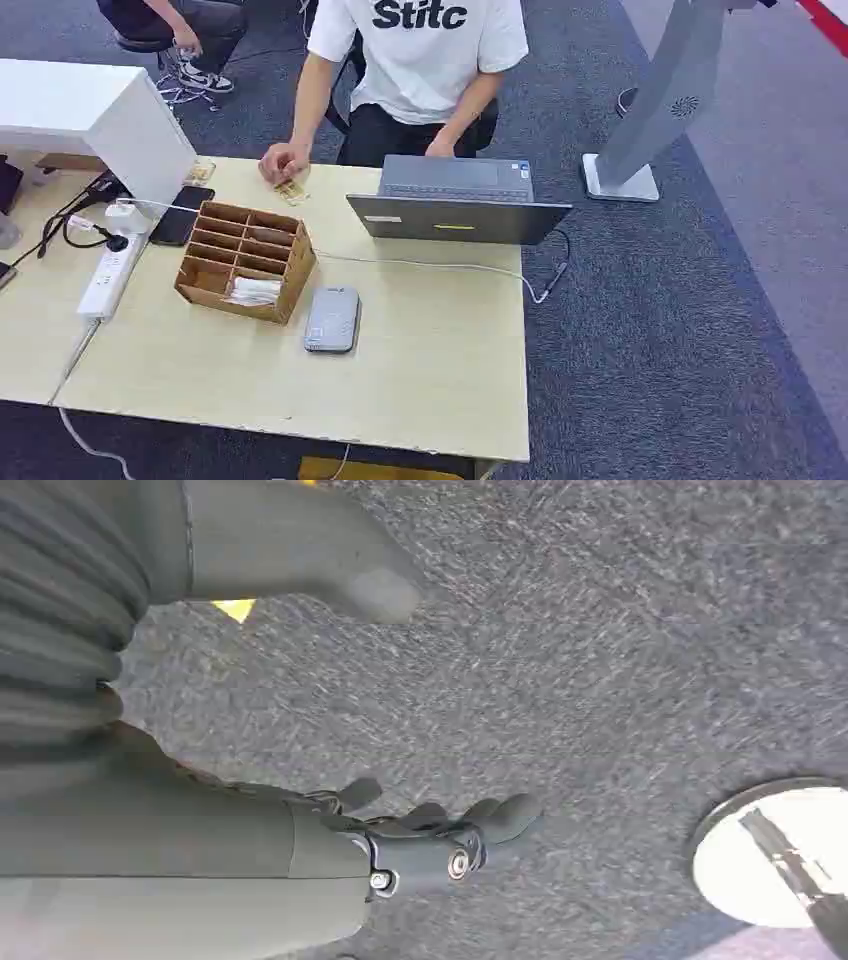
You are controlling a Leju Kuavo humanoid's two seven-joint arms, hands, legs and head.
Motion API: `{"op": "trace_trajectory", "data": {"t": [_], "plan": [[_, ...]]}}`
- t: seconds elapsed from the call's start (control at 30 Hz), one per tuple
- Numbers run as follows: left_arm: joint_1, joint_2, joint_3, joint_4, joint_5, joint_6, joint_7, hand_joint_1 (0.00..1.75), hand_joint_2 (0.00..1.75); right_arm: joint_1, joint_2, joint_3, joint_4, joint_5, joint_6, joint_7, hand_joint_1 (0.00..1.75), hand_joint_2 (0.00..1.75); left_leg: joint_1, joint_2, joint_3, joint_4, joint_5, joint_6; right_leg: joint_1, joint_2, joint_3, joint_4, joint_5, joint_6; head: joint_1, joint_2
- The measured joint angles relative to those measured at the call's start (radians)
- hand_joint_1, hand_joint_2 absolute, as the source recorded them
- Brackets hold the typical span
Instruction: Pass the card to the sensor for recognition and then transmit it.
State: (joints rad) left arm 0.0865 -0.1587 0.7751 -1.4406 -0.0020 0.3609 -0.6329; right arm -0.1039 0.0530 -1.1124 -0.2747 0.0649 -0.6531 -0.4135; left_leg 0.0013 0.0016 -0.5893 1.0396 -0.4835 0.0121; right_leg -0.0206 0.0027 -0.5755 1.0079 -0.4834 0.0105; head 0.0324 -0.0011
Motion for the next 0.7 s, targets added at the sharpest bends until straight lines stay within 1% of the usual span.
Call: {"op": "trace_trajectory", "data": {"t": [0.13, 0.23, 0.37, 0.47, 0.53, 0.7], "plan": [[0.02, 0.016, -0.077, -0.118, -0.048, 0.043, -0.009, 0.0, 1.75, 0.0, 0.007, -0.024, 0.0, 0.008, -0.005, 0.004, 0.0, 1.75, 0.0, 0.0, 0.0, 0.0, 0.0, 0.0, 0.0, 0.0, 0.0, 0.0, 0.0, 0.0, 0.0, 0.0], [0.032, 0.038, -0.134, -0.194, -0.082, 0.073, -0.017, 0.0, 1.75, -0.001, 0.013, -0.039, 0.001, 0.013, -0.008, 0.011, 0.0, 1.75, 0.0, 0.0, 0.0, 0.0, 0.0, 0.0, 0.0, 0.0, 0.0, 0.0, 0.0, 0.0, 0.0, 0.0], [0.024, 0.092, -0.242, -0.287, -0.128, 0.109, -0.018, 0.0, 1.75, -0.001, 0.018, -0.059, 0.002, 0.03, -0.012, 0.024, 0.0, 1.75, 0.0, 0.0, 0.001, 0.0, 0.0, 0.0, 0.0, 0.0, 0.0, 0.0, 0.0, 0.0, 0.0, 0.0], [-0.024, 0.142, -0.309, -0.325, -0.151, 0.104, -0.009, 0.0, 1.75, -0.003, 0.02, -0.071, 0.005, 0.045, -0.013, 0.037, 0.0, 1.75, 0.0, 0.0, 0.001, 0.0, 0.0, 0.0, 0.0, 0.0, 0.0, 0.0, 0.0, 0.0, 0.0, 0.0], [-0.063, 0.173, -0.356, -0.329, -0.168, 0.085, 0.013, 0.0, 1.75, -0.005, 0.021, -0.072, 0.008, 0.058, -0.013, 0.049, 0.0, 1.75, 0.0, 0.001, 0.001, 0.0, 0.001, -0.001, 0.0, 0.001, 0.0, 0.0, 0.001, -0.001, 0.0, 0.0], [-0.165, 0.222, -0.446, -0.318, -0.222, 0.038, 0.075, 0.0, 1.75, -0.007, 0.022, -0.071, 0.013, 0.09, -0.013, 0.071, 0.0, 1.75, 0.0, 0.001, 0.001, 0.0, 0.001, -0.001, 0.0, 0.002, 0.0, 0.0, 0.002, 0.0, 0.0, 0.0]]}}
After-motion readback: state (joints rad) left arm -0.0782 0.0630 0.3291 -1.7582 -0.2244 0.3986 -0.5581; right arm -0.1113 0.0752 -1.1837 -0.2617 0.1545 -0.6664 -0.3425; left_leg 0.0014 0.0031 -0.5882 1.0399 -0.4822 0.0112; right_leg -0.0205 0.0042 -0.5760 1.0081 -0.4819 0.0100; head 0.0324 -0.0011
